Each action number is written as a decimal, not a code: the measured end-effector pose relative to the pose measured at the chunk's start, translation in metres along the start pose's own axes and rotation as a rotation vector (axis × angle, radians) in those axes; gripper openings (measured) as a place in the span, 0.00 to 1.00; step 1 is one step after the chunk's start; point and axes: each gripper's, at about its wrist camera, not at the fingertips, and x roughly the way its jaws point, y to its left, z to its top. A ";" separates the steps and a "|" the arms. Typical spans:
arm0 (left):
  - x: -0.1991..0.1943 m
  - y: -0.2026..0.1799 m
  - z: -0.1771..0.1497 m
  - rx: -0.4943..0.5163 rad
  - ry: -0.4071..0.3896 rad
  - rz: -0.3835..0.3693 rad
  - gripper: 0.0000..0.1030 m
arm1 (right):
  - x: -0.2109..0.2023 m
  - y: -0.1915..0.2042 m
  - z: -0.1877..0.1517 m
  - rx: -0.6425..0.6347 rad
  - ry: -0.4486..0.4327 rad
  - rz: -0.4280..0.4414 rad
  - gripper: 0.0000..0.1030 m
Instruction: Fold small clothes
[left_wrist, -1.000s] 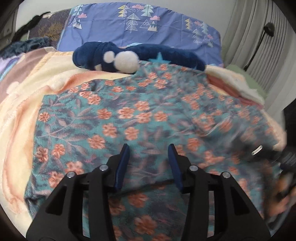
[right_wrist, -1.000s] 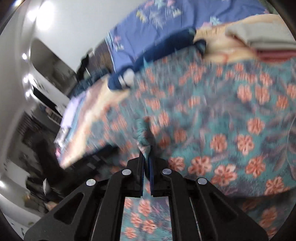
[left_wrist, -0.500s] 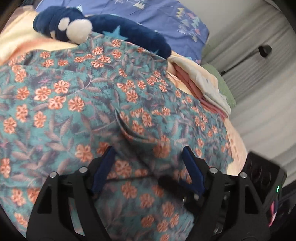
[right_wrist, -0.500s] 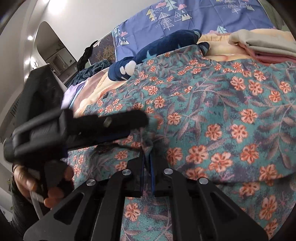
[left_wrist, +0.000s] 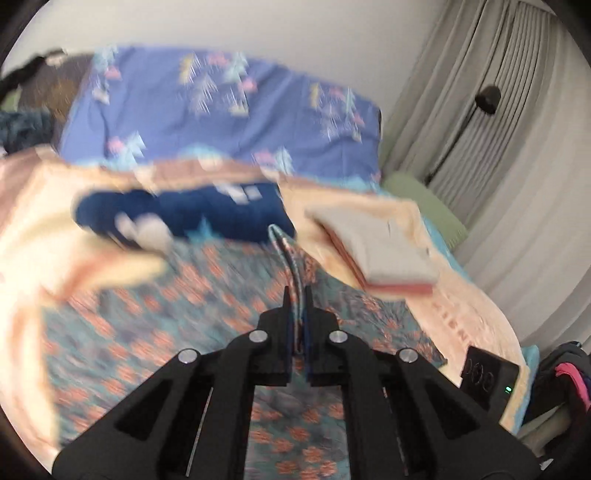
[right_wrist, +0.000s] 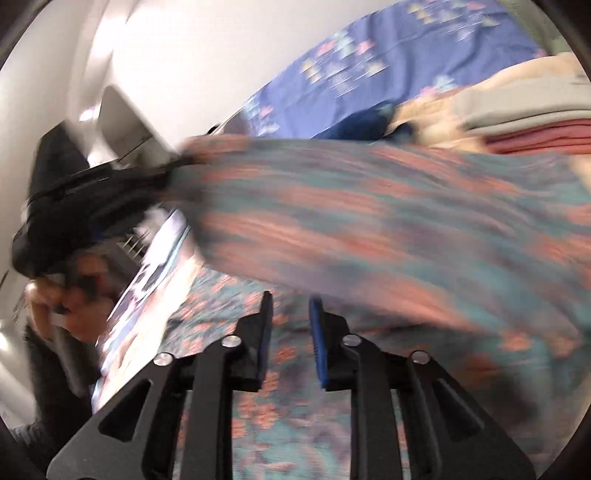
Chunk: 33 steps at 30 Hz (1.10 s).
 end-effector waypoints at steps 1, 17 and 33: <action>-0.011 0.009 0.004 -0.007 -0.016 0.022 0.04 | -0.002 -0.007 0.000 0.020 -0.009 -0.058 0.23; -0.037 0.145 -0.040 -0.150 0.070 0.232 0.04 | 0.004 -0.023 -0.009 0.075 0.050 -0.285 0.28; -0.017 0.180 -0.087 -0.196 0.136 0.234 0.46 | -0.066 -0.018 0.053 -0.042 -0.013 -0.297 0.49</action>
